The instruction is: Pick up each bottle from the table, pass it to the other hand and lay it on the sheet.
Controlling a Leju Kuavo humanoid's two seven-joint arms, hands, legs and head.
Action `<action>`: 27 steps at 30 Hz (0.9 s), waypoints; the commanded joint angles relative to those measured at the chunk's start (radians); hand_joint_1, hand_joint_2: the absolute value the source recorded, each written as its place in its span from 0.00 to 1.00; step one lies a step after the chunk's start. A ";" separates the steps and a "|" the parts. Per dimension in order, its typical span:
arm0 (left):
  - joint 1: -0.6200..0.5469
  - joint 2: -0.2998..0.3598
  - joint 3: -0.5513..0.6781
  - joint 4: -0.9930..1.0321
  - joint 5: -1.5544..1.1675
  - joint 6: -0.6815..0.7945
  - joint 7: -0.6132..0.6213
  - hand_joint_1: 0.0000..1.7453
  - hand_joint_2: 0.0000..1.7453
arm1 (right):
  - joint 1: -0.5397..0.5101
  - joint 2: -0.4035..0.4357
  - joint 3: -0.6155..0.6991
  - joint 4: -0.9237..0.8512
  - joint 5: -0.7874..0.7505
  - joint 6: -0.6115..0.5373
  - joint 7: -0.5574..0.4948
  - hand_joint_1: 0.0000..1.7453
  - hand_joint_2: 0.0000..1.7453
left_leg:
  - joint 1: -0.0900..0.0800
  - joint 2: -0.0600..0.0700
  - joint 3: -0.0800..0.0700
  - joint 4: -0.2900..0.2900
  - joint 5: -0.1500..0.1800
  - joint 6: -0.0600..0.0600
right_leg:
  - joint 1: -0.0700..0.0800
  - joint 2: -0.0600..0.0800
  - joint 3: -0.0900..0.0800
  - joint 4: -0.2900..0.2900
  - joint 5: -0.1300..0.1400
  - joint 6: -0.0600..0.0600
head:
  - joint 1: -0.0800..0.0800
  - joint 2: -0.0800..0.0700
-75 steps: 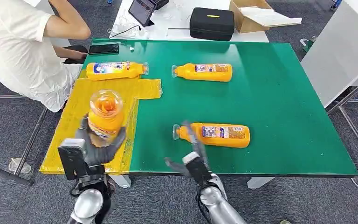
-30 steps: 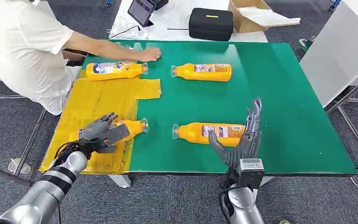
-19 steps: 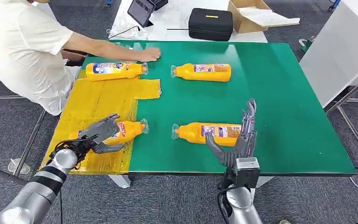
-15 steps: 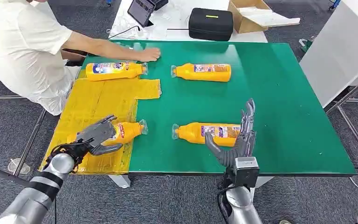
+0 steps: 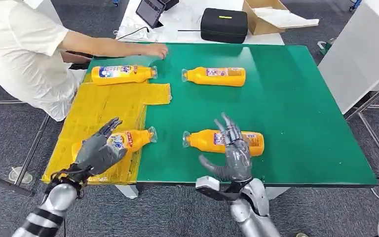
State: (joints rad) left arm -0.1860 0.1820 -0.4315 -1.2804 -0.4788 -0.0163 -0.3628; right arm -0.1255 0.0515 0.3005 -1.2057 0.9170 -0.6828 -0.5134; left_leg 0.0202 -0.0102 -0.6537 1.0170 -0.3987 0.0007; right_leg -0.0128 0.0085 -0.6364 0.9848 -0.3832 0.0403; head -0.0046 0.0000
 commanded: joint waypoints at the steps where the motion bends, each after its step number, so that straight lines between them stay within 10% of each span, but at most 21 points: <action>1: 0.119 -0.020 0.007 -0.203 -0.035 0.032 0.013 0.00 0.00 | -0.074 -0.059 -0.080 0.244 0.064 -0.015 0.012 0.00 1.00 | 0.000 0.000 0.002 0.000 -0.001 0.001 | 0.000 -0.001 0.003 -0.001 -0.002 0.001 | 0.001 0.000; 4: 0.152 -0.040 0.011 -0.220 -0.039 0.044 -0.015 0.00 0.00 | -0.082 -0.086 -0.068 0.273 0.166 -0.011 0.123 0.00 1.00 | 0.000 0.001 0.005 0.000 -0.003 0.001 | 0.000 0.000 0.005 0.000 -0.003 0.000 | 0.001 0.000; 5: 0.180 -0.046 -0.003 -0.246 -0.045 0.048 -0.025 0.00 1.00 | -0.090 -0.105 -0.070 0.295 0.181 -0.011 0.154 0.00 1.00 | 0.000 0.002 0.003 -0.001 -0.002 0.001 | 0.000 0.001 0.004 -0.001 -0.002 0.000 | 0.001 0.000; 14: 0.212 -0.114 -0.011 -0.299 -0.072 0.148 -0.022 0.00 1.00 | -0.174 -0.214 -0.055 0.452 0.430 0.174 0.459 0.00 1.00 | -0.001 0.001 0.005 0.000 -0.003 0.003 | 0.000 -0.001 0.007 -0.001 -0.003 0.001 | 0.000 0.000; 27: 0.252 -0.144 -0.045 -0.317 -0.049 0.138 -0.045 0.00 1.00 | -0.181 -0.190 -0.082 0.425 0.487 0.185 0.545 0.00 1.00 | -0.001 0.000 0.007 0.000 -0.002 0.002 | 0.000 -0.002 0.007 -0.001 -0.002 0.001 | 0.001 0.000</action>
State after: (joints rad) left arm 0.0691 0.0645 -0.4433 -1.6182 -0.5543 0.1377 -0.3964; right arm -0.2762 -0.1488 0.2293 -0.8640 1.3806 -0.5455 -0.0171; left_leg 0.0196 -0.0103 -0.6513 1.0172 -0.3996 0.0016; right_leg -0.0133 0.0084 -0.6336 0.9845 -0.3839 0.0422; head -0.0038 0.0000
